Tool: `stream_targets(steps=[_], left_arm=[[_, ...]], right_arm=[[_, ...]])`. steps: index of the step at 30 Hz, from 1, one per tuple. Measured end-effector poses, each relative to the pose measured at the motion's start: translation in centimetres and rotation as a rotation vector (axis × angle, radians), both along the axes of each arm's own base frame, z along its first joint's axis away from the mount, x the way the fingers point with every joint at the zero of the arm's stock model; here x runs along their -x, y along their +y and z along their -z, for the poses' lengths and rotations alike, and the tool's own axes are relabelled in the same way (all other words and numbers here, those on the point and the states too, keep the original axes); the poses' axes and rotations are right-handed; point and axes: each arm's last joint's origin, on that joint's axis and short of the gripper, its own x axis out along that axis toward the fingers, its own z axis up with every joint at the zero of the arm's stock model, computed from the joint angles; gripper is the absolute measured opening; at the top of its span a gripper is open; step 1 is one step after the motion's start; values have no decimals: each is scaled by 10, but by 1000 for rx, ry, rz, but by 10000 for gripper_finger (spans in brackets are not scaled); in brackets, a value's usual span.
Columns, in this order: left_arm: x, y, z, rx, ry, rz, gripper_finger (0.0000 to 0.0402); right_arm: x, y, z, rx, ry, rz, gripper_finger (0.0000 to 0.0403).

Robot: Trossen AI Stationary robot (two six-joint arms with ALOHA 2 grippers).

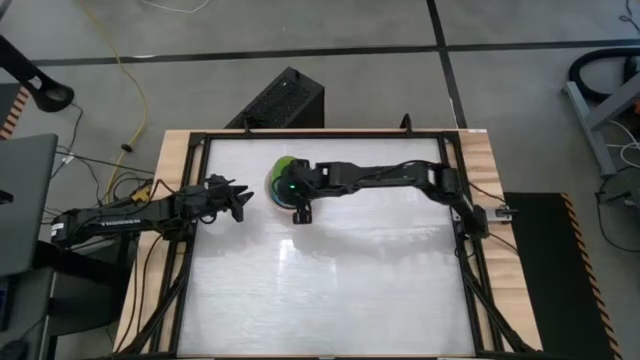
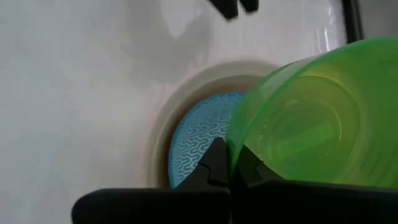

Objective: Nest bowls inside each other
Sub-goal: Stack the green bowl on the blue bowl

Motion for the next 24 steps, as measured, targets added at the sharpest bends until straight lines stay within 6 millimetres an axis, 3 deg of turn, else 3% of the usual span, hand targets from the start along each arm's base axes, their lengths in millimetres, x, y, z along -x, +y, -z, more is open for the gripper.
stream_targets(steps=[5,15,20,24], left_arm=[[0,0,0,-2,0,-3,158],[0,0,0,-12,6,-1,158],[0,0,0,-12,6,0,158],[0,0,0,-12,6,0,158]], right_arm=[[-9,-6,15,-4,33,14,1],[-9,-11,16,-78,19,35,1],[-11,-11,31,-83,71,34,1],[-9,-13,29,-102,76,53,1]])
